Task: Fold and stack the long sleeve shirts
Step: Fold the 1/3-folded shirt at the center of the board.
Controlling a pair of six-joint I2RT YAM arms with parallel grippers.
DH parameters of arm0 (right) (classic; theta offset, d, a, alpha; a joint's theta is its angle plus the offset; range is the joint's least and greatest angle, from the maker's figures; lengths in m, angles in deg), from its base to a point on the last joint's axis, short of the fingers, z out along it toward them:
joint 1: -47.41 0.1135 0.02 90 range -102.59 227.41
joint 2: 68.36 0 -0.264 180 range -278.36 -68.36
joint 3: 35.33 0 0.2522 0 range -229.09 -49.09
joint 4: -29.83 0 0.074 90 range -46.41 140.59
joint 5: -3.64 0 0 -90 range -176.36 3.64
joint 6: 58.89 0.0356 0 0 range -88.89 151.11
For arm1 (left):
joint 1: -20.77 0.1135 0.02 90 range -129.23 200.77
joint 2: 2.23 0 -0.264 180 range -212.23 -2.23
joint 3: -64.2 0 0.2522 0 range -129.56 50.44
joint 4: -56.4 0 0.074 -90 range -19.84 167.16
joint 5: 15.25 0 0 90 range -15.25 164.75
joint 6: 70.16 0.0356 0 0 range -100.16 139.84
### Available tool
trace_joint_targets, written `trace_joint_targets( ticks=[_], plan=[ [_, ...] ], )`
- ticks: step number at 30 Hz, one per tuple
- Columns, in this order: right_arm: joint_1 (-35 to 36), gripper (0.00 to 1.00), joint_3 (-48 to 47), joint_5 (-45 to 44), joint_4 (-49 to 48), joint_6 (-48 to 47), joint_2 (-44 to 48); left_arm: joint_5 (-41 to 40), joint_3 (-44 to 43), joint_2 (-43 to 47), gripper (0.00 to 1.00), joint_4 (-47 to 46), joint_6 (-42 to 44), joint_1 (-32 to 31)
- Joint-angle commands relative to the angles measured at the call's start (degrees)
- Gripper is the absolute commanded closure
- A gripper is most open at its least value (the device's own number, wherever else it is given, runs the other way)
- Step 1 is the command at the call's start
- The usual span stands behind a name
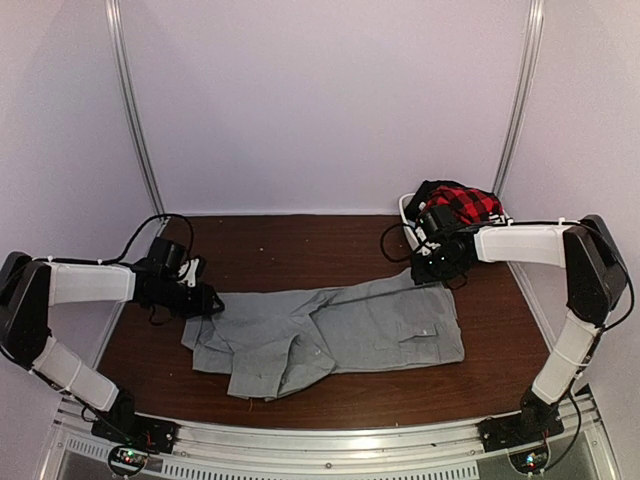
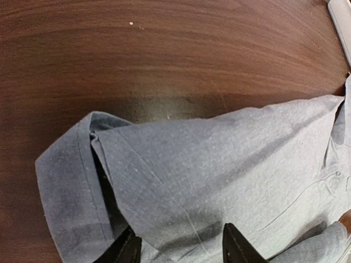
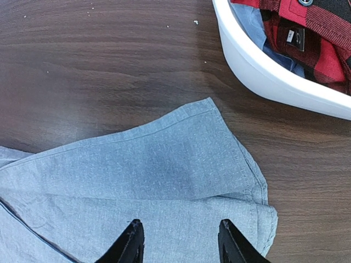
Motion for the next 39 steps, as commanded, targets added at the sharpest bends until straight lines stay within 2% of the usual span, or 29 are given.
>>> trace_joint_targets(
  ticks=[1,5,8,11,19,25,39],
  plan=[
    [0.5,0.52,0.8,0.6,-1.3,0.2,1.3,5.5,0.3,-1.5,0.54,-7.0,-0.1,1.3],
    [0.5,0.52,0.8,0.7,-1.1,0.2,1.6,9.8,0.2,-3.4,0.7,-10.5,-1.3,1.4],
    [0.6,0.52,1.1,0.4,-1.1,0.3,1.9,10.9,-0.2,-3.8,0.88,-11.8,-2.0,1.5],
    [0.6,0.52,1.4,0.1,-1.1,0.2,2.2,10.5,-2.3,-3.5,1.0,-10.3,-1.7,1.5],
    [0.6,0.53,3.2,-0.7,-1.8,0.0,1.8,10.5,-11.5,-2.6,1.0,-3.9,-0.1,3.0],
    [0.5,0.53,4.4,-0.9,-1.7,0.0,2.4,12.1,-14.5,-4.7,1.0,-3.5,-0.6,5.3],
    [1.1,0.53,16.1,8.9,-9.2,3.7,6.6,14.4,-13.9,-12.8,1.0,-12.6,-3.8,7.6]
  ],
)
